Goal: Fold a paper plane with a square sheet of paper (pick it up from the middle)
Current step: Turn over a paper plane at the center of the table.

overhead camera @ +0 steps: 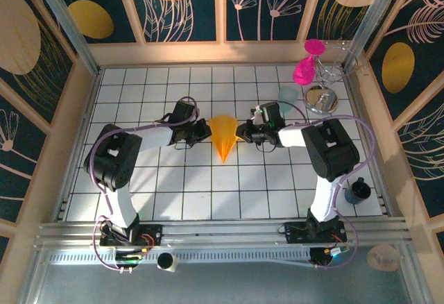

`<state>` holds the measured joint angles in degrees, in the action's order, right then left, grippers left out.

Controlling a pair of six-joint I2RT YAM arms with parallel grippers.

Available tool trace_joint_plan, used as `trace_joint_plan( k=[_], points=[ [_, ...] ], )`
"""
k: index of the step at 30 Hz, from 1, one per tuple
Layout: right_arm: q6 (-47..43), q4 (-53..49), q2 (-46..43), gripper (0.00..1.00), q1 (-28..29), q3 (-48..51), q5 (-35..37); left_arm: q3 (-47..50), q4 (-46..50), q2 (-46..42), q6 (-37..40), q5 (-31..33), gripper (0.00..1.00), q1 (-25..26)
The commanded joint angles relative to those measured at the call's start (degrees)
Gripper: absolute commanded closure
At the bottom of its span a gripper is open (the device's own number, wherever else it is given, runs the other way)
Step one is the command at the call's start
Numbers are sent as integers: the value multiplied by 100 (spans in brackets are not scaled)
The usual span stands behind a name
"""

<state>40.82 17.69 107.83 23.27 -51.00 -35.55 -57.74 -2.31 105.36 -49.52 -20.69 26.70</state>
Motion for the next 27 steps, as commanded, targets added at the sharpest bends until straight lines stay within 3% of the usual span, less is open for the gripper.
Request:
trace_joint_plan(
  k=[1, 18, 27],
  points=[
    [-65, 90, -271, 100, -119, 153, 163, 89, 235, -414, 140, 498, 98, 20],
    [-333, -355, 124, 99, -50, -197, 200, 569, -243, -227, -176, 79, 98, 19],
    [-991, -1831, -513, 70, 342, -858, 1791, 557, -333, -191, -199, -19, 98, 20]
  ],
)
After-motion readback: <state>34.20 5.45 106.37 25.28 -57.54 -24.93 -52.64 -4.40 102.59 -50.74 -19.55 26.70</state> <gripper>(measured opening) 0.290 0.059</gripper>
